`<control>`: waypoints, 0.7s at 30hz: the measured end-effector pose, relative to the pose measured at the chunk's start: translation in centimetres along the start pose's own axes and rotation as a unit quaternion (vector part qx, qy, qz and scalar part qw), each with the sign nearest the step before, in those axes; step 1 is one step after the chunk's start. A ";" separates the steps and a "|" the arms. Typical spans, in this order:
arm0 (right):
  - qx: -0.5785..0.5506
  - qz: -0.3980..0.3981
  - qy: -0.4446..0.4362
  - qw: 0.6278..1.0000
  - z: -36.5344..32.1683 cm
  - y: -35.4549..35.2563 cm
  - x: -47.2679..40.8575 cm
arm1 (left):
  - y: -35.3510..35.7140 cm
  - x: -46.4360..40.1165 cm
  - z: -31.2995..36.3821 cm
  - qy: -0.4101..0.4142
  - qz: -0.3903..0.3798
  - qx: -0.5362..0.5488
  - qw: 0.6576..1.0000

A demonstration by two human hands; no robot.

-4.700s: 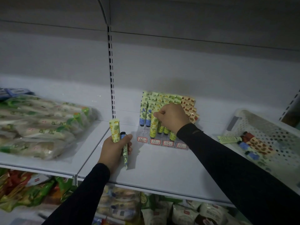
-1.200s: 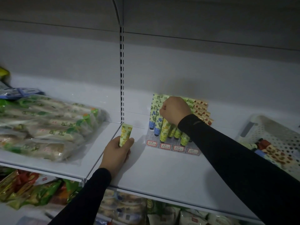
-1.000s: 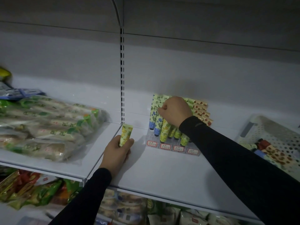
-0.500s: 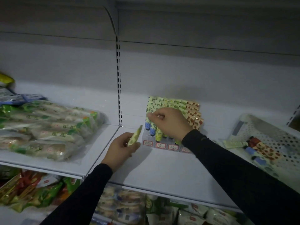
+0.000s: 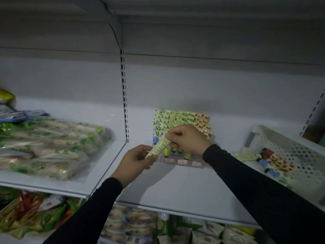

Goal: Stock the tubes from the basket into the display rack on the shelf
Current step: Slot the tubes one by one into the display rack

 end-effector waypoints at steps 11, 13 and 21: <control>-0.098 -0.012 0.068 0.993 0.1 0.8 -0.1 | -1.7 -0.3 0.5 0.094 0.144 -0.129 0.977; -0.106 -0.018 0.098 0.989 0.4 1.1 -0.1 | -1.8 -0.2 0.9 0.134 0.168 -0.156 0.964; 0.003 0.021 0.020 1.000 -1.1 0.8 -2.3 | -2.0 -1.3 -1.3 0.149 0.120 -0.271 0.943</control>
Point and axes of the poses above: each hand's wrist, its own x-axis away from the middle knuckle, its own y-axis out of the palm, z = x × y, the point moved 6 cm from there along -x, towards the middle knuckle, and after that the axes turned 12 degrees about z, right-handed, at the moved point
